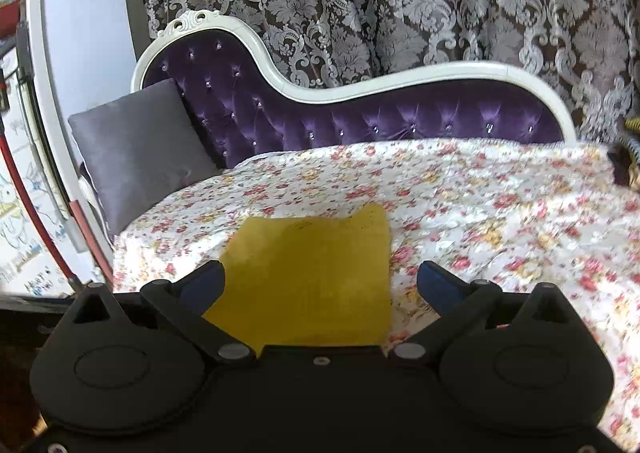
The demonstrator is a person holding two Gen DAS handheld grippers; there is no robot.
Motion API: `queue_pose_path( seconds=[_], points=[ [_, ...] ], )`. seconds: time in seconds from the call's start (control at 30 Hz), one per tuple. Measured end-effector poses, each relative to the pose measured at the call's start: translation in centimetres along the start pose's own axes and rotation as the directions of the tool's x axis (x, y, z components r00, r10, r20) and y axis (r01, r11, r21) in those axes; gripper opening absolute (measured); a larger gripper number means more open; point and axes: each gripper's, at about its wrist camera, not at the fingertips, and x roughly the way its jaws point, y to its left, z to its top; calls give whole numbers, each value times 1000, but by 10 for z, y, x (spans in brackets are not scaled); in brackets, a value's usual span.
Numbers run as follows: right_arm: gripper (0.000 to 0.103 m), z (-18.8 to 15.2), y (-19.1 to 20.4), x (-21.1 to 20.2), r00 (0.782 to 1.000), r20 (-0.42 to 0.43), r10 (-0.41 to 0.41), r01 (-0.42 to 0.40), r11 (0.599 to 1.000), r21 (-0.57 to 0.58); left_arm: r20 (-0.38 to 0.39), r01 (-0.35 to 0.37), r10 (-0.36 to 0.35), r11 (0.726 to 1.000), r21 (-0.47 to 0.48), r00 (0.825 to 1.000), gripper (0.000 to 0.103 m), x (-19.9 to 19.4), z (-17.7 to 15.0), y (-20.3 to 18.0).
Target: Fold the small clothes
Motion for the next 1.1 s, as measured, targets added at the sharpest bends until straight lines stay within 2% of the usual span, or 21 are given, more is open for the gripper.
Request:
queue_pose_path(
  seconds=[0.3, 0.47, 0.7, 1.1],
  points=[
    [102, -6, 4, 5, 998, -51, -27, 28, 1000, 10, -90, 17, -18, 1000, -15, 996, 85, 17, -7, 1],
    [102, -9, 6, 10, 997, -73, -32, 33, 999, 15, -113, 2, -3, 1000, -4, 994, 85, 22, -8, -1],
    [102, -12, 5, 12, 995, -87, -47, 49, 999, 17, -110, -11, 16, 999, 41, 994, 85, 22, -9, -8],
    [102, -17, 1, 17, 989, -125, -73, 76, 997, 18, -119, -10, 18, 998, 65, 993, 85, 24, -9, -11]
  ],
)
